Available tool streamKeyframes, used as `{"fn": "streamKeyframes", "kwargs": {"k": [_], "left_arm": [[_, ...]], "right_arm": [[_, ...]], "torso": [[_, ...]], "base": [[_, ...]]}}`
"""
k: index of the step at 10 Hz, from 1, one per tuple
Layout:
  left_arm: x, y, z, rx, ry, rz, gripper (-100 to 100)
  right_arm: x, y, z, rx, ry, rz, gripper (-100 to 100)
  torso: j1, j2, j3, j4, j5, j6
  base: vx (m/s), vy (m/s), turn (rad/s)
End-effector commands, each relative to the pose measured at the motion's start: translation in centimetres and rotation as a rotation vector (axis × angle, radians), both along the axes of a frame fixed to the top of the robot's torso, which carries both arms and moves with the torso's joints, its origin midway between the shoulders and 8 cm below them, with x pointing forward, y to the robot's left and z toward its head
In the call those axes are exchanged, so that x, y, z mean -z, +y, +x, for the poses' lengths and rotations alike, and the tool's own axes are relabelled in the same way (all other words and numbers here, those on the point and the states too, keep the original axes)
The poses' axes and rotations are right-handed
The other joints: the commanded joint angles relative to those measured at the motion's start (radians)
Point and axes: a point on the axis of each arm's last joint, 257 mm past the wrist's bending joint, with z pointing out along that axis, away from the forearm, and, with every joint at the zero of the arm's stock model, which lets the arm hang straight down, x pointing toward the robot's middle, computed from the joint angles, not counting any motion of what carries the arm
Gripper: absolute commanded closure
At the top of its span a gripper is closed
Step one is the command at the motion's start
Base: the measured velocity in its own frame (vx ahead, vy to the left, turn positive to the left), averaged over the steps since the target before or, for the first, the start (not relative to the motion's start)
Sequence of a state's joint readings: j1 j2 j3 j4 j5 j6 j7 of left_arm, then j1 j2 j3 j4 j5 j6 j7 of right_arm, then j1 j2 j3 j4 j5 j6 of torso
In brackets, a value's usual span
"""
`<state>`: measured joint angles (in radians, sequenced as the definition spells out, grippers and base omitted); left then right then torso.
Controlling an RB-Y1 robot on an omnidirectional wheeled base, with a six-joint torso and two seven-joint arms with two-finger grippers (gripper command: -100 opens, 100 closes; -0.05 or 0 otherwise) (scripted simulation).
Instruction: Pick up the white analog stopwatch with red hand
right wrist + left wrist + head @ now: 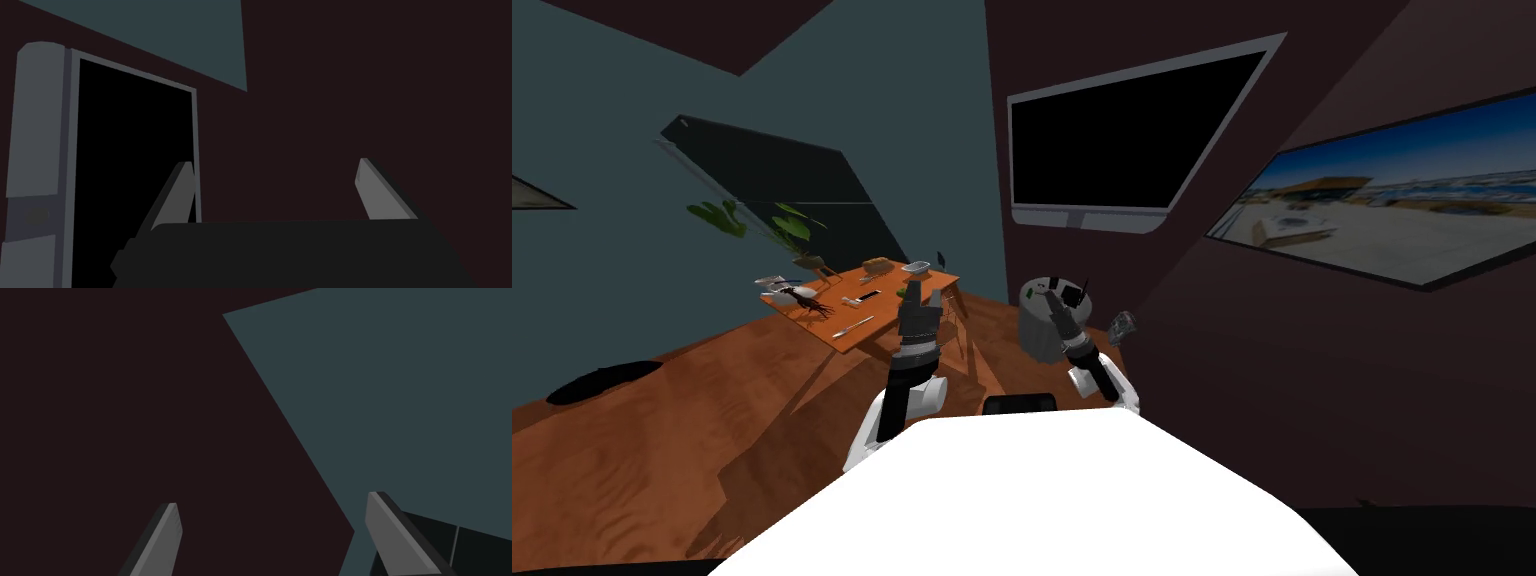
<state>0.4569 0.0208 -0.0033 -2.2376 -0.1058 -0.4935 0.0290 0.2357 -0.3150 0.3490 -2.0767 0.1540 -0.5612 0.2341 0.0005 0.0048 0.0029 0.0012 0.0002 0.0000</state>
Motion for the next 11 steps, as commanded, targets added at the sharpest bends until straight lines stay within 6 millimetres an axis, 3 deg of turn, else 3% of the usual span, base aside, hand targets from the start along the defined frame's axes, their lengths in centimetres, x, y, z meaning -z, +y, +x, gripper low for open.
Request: {"fn": "streamKeyframes", "kwargs": {"k": [1, 7, 9, 10, 11], "left_arm": [[0.0, 0.0, 0.0, 0.000, 0.000, 0.000, 0], [0.0, 0.0, 0.0, 0.000, 0.000, 0.000, 0], [0.0, 0.0, 0.0, 0.000, 0.000, 0.000, 0], [0.0, 0.0, 0.0, 0.000, 0.000, 0.000, 0], [0.0, 0.0, 0.0, 0.000, 0.000, 0.000, 0]], "right_arm": [[2.1, 2.0, -0.1, -0.054, 0.014, -0.062, -100], [10.6, 5.7, -0.7, -0.172, 0.110, -0.238, -100], [11.9, 5.7, -0.5, -0.171, 0.137, -0.250, -100], [14.3, 6.4, -1.3, -0.211, 0.154, -0.309, -100], [15.3, 6.1, -1.0, -0.205, 0.174, -0.320, -100]], "torso": [[0.000, 0.000, 0.000, 0.000, 0.000, 0.000], [-0.002, -0.001, -0.001, 0.000, 0.000, 0.001], [-0.003, -0.002, -0.001, 0.000, -0.001, 0.001], [-0.003, -0.003, -0.001, 0.000, -0.001, 0.001], [-0.003, -0.002, -0.001, 0.000, -0.001, 0.001]], "base": [[-0.087, 0.052, 0.268], [-0.048, 0.015, 0.127], [-0.025, -0.002, 0.048], [-0.022, 0.003, 0.163], [-0.023, -0.002, 0.112]]}}
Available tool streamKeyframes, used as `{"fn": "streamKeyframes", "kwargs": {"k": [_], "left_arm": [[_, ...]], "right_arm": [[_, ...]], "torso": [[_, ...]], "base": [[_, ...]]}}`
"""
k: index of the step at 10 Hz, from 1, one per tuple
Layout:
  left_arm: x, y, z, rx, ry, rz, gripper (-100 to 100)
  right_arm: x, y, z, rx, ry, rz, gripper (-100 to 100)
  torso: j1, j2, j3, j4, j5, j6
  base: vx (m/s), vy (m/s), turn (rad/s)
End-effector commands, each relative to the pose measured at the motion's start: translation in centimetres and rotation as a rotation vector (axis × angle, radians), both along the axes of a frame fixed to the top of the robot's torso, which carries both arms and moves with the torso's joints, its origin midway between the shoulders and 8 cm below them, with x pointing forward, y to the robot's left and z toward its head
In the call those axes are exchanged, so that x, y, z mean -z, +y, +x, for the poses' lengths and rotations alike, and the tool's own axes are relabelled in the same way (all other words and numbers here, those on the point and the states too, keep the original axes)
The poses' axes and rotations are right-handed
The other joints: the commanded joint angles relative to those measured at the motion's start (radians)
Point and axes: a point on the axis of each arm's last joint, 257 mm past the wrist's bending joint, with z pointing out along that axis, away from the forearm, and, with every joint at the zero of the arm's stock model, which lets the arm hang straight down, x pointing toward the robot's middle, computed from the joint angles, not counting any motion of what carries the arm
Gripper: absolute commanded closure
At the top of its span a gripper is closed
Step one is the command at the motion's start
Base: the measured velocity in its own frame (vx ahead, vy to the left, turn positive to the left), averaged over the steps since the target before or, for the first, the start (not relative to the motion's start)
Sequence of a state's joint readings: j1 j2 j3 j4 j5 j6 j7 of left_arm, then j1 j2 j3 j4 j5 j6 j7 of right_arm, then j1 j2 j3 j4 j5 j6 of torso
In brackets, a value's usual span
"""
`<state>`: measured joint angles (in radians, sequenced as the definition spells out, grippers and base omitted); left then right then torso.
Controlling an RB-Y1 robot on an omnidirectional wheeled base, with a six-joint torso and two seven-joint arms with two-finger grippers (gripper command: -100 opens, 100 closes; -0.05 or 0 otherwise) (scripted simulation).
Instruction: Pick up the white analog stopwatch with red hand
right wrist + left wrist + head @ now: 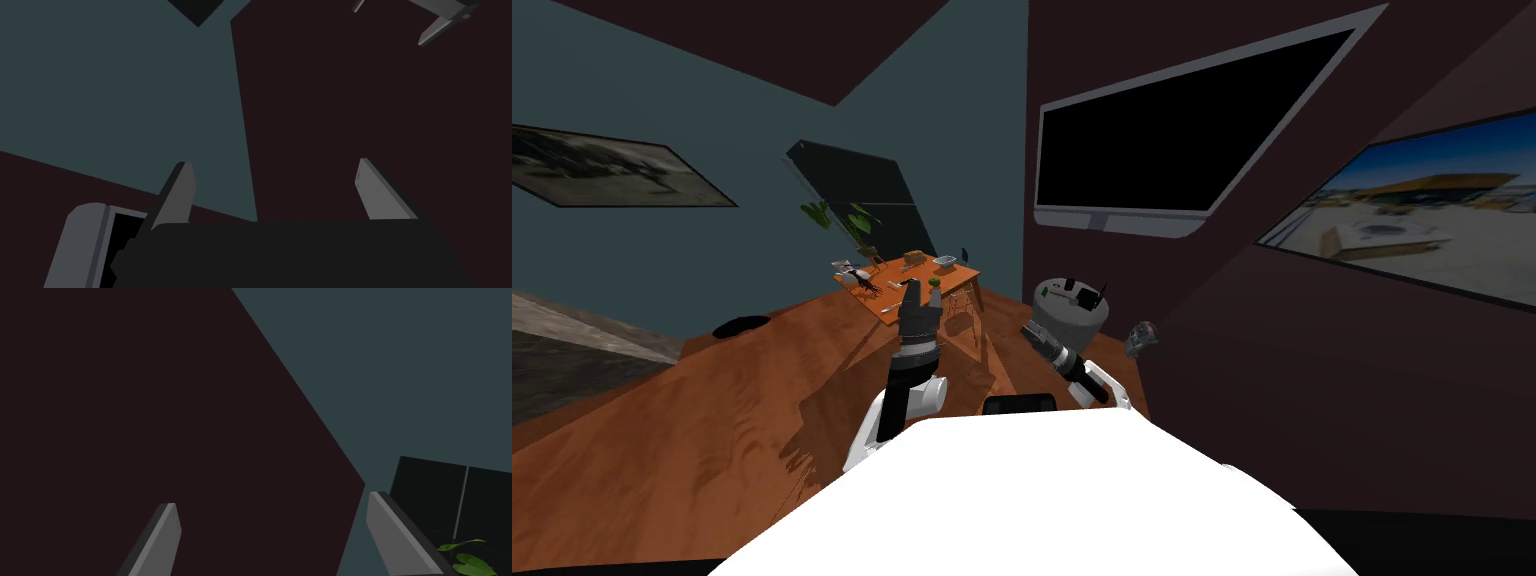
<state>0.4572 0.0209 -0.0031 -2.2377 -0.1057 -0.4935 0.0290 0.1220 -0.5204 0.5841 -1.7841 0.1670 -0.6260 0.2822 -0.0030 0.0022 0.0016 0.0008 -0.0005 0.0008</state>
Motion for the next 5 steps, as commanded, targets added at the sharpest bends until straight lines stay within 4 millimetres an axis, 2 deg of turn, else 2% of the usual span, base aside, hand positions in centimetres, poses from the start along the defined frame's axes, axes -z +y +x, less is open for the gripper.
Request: {"fn": "streamKeyframes", "kwargs": {"k": [1, 2, 3, 4, 5], "left_arm": [[0.0, 0.0, 0.0, 0.000, 0.000, 0.000, 0], [0.0, 0.0, 0.0, 0.000, 0.000, 0.000, 0], [0.0, 0.0, 0.0, 0.000, 0.000, 0.000, 0], [0.0, 0.0, 0.0, 0.000, 0.000, 0.000, 0], [0.0, 0.0, 0.0, 0.000, 0.000, 0.000, 0]], "right_arm": [[3.0, 0.3, -0.6, -0.038, 0.027, -0.076, -100], [4.3, 0.0, -0.5, -0.033, 0.048, -0.091, -100], [6.6, -0.2, -1.2, -0.064, 0.063, -0.154, -100], [7.8, -0.5, -1.2, -0.061, 0.084, -0.170, -100], [7.9, -0.6, -1.2, -0.061, 0.086, -0.172, -100]], "torso": [[0.000, 0.000, 0.000, 0.000, 0.000, 0.000], [0.000, 0.000, 0.000, 0.000, 0.000, 0.000], [-0.001, 0.000, 0.000, 0.000, 0.000, 0.000], [-0.001, 0.000, 0.000, 0.000, 0.000, 0.000], [-0.001, -0.001, 0.000, 0.000, 0.000, 0.000]], "base": [[-0.024, -0.003, 0.208], [-0.018, -0.008, 0.110], [-0.013, -0.011, 0.183], [-0.007, -0.015, 0.107], [-0.002, -0.008, -0.017]]}}
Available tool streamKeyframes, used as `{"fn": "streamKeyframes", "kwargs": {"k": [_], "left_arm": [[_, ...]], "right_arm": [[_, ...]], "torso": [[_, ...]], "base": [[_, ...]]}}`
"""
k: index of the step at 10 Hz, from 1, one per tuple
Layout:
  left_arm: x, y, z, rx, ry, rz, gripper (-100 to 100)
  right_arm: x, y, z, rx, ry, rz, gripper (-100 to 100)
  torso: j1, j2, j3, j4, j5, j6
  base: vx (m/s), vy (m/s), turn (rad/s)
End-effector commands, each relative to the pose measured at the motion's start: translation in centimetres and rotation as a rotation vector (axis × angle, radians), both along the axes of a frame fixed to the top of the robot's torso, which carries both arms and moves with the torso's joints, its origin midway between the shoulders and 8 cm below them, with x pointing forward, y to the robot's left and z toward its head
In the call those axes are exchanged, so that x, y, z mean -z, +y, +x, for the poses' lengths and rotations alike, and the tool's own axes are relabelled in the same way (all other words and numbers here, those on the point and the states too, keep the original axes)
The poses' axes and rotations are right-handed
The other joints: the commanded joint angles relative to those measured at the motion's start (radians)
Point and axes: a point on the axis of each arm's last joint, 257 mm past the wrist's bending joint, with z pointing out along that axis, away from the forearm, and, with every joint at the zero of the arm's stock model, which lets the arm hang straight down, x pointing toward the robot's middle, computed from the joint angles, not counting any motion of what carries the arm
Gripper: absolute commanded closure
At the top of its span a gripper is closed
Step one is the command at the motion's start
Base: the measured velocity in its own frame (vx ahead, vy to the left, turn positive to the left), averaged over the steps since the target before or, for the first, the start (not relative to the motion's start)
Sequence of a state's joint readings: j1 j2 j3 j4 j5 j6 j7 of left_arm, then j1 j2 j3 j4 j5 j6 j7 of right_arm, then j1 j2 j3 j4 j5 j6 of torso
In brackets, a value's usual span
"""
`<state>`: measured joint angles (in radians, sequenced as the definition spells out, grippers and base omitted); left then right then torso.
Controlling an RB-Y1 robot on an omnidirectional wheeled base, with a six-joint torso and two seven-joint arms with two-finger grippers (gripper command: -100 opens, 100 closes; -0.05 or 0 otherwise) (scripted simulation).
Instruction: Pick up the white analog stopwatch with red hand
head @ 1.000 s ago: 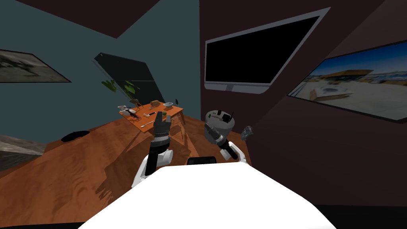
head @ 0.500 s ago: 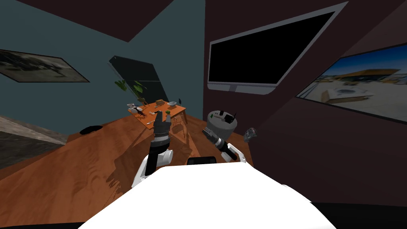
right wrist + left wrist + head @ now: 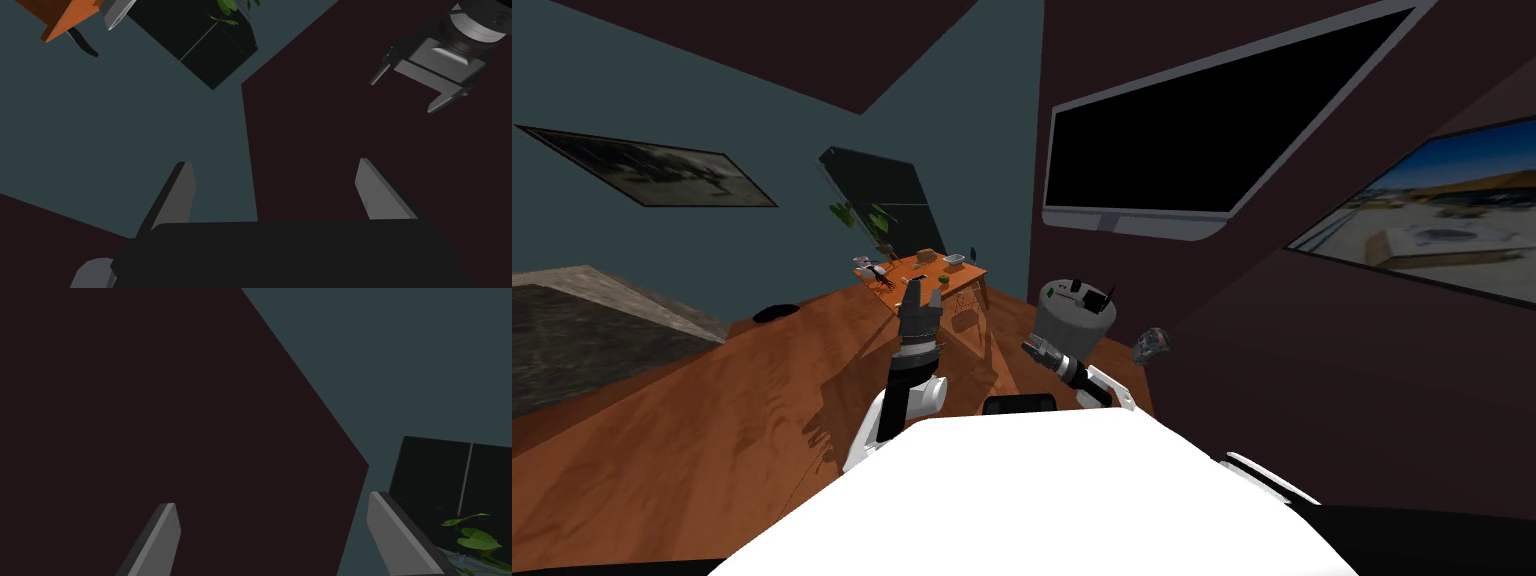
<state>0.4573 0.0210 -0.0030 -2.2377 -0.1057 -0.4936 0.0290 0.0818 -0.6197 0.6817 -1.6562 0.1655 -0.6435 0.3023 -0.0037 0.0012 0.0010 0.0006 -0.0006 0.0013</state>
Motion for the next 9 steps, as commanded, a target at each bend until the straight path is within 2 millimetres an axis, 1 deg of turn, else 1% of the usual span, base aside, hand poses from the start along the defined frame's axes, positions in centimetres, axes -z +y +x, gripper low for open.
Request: {"fn": "streamKeyframes", "kwargs": {"k": [1, 2, 3, 4, 5, 6, 7, 8, 9], "left_arm": [[0.0, 0.0, 0.0, 0.000, 0.000, 0.000, 0], [0.0, 0.0, 0.0, 0.000, 0.000, 0.000, 0], [0.0, 0.0, 0.0, 0.000, 0.000, 0.000, 0], [0.0, 0.0, 0.0, 0.000, 0.000, 0.000, 0], [0.0, 0.0, 0.0, 0.000, 0.000, 0.000, 0], [0.0, 0.0, 0.0, 0.000, 0.000, 0.000, 0], [0.0, 0.0, 0.0, 0.000, 0.000, 0.000, 0], [0.0, 0.0, 0.0, 0.000, 0.000, 0.000, 0], [0.0, 0.0, 0.0, 0.000, 0.000, 0.000, 0]], "right_arm": [[2.8, -0.5, -0.8, -0.035, 0.025, -0.072, -100], [3.8, -1.0, -0.7, -0.026, 0.040, -0.087, -100], [4.0, -1.1, -0.6, -0.025, 0.042, -0.089, -100], [6.5, -2.1, -1.7, -0.056, 0.065, -0.159, -100], [7.5, -2.7, -1.5, -0.045, 0.081, -0.176, -100], [9.6, -3.6, -2.5, -0.073, 0.102, -0.230, -100], [10.9, -5.0, -2.4, -0.060, 0.119, -0.265, -100], [13.0, -6.6, -3.3, -0.081, 0.141, -0.327, -100], [14.1, -7.8, -3.3, -0.071, 0.157, -0.355, -100]], "torso": [[0.000, 0.000, 0.000, 0.000, 0.000, 0.000], [0.000, 0.000, 0.000, 0.000, 0.000, -0.001], [-0.001, 0.000, 0.000, 0.000, 0.000, 0.000], [0.000, 0.000, 0.000, 0.000, 0.000, 0.000], [0.000, -0.001, -0.001, 0.000, 0.000, -0.001], [-0.001, -0.001, -0.001, 0.000, 0.000, 0.000], [-0.002, -0.002, -0.001, 0.000, 0.000, 0.000], [-0.002, -0.002, -0.001, 0.000, 0.000, 0.000], [-0.002, -0.002, -0.001, 0.000, 0.000, -0.001]], "base": [[-0.001, -0.009, 0.231], [-0.001, -0.019, 0.122], [0.000, -0.011, -0.040], [0.008, -0.011, 0.225], [0.009, -0.024, 0.119], [0.022, -0.036, 0.171], [0.021, -0.037, 0.111], [0.020, -0.040, 0.236], [0.021, -0.038, 0.113]]}}
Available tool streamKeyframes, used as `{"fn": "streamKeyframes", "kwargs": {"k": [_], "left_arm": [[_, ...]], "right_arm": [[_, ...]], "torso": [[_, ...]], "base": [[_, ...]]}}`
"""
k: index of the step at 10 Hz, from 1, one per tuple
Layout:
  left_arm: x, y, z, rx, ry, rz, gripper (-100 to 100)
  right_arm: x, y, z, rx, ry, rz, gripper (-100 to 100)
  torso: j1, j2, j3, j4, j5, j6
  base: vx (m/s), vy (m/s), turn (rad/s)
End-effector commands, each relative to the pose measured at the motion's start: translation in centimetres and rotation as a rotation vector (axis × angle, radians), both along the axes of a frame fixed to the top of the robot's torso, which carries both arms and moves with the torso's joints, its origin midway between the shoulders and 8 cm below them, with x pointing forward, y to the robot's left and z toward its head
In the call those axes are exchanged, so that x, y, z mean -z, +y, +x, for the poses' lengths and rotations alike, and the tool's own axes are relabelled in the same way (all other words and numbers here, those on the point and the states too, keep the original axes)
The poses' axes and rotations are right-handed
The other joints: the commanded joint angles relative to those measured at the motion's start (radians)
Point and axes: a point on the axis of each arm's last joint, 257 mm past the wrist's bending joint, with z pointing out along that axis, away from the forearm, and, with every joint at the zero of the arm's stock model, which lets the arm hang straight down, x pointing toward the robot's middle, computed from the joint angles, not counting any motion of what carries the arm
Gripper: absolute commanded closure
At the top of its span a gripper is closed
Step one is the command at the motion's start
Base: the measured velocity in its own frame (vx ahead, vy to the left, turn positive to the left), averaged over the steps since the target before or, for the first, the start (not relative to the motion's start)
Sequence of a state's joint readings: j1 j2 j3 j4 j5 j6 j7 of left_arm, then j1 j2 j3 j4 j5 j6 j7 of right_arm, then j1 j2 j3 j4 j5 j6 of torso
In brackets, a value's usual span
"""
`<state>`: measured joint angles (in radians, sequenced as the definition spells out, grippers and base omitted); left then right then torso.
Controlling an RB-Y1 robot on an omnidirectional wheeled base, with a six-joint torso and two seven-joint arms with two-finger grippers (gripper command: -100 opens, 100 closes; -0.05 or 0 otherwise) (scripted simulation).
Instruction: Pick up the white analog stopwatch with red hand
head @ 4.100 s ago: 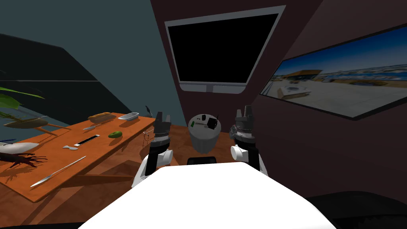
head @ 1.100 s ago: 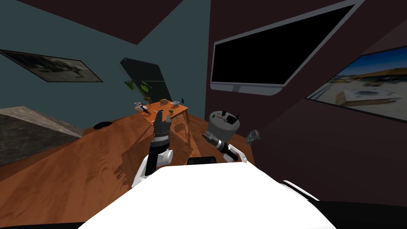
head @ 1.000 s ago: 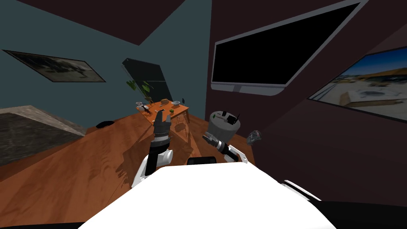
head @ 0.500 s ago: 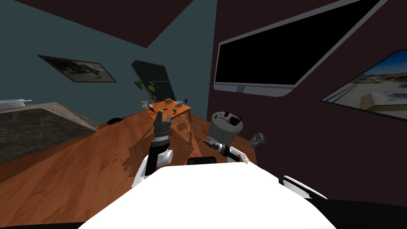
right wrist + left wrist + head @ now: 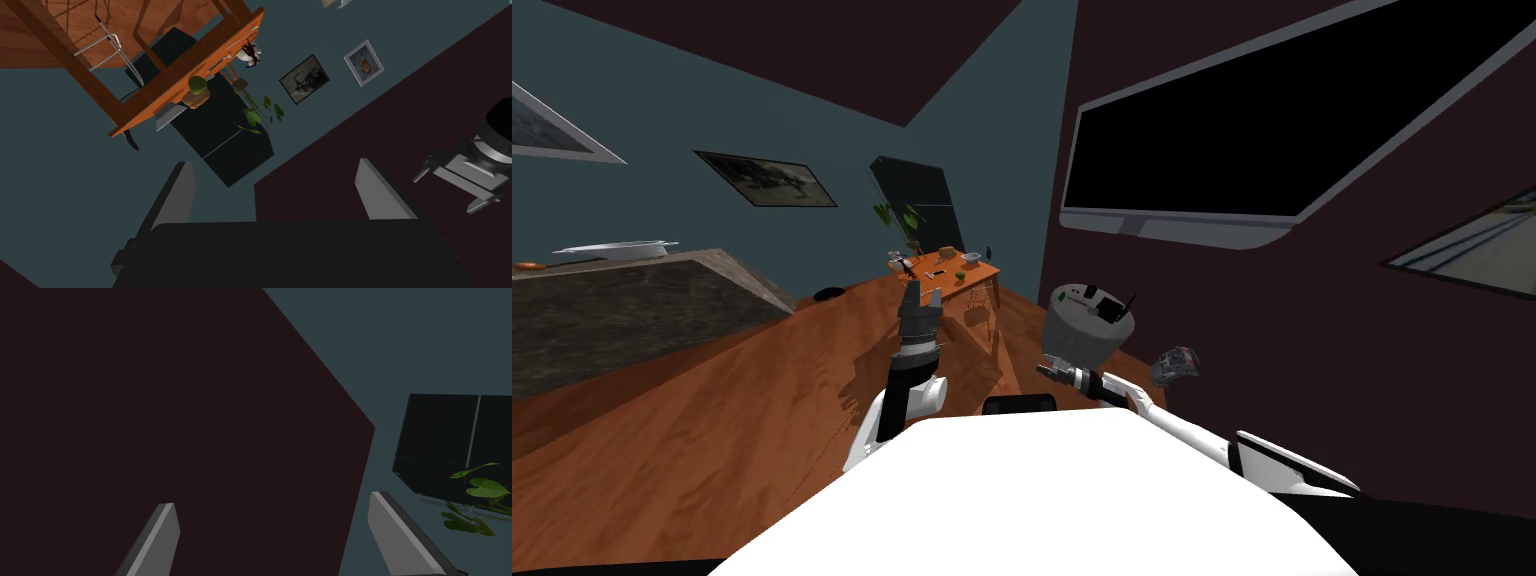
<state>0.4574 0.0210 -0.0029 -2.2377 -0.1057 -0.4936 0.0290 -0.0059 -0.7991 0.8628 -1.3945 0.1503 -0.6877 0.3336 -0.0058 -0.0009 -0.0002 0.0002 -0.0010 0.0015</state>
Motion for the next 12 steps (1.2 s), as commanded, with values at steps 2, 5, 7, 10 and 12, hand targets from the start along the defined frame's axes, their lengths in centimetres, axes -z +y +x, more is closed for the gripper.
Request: {"fn": "streamKeyframes", "kwargs": {"k": [2, 5, 7, 10, 12], "left_arm": [[0.0, 0.0, 0.0, 0.000, 0.000, 0.000, 0], [0.0, 0.0, 0.0, 0.000, 0.000, 0.000, 0], [0.0, 0.0, 0.0, 0.000, 0.000, 0.000, 0], [0.0, 0.0, 0.0, 0.000, 0.000, 0.000, 0], [0.0, 0.0, 0.0, 0.000, 0.000, 0.000, 0]], "right_arm": [[3.6, -3.8, -1.2, -0.005, 0.045, -0.114, -100], [5.8, -7.2, -2.1, -0.011, 0.076, -0.200, -100], [6.1, -7.5, -2.1, -0.007, 0.080, -0.207, -100], [9.2, -14.5, -3.9, -0.012, 0.134, -0.366, -100], [10.6, -18.3, -4.8, -0.004, 0.164, -0.446, -100]], "torso": [[0.000, -0.001, -0.001, 0.000, 0.000, -0.001], [0.001, -0.001, -0.001, 0.000, 0.000, -0.001], [0.001, 0.000, 0.000, 0.000, 0.000, 0.000], [0.000, -0.002, -0.001, 0.000, 0.000, 0.000], [-0.002, -0.003, -0.002, -0.001, -0.001, 0.000]], "base": [[0.041, -0.045, 0.155], [0.036, -0.032, 0.102], [0.010, -0.018, -0.006], [0.047, -0.056, 0.184], [0.081, -0.074, 0.169]]}}
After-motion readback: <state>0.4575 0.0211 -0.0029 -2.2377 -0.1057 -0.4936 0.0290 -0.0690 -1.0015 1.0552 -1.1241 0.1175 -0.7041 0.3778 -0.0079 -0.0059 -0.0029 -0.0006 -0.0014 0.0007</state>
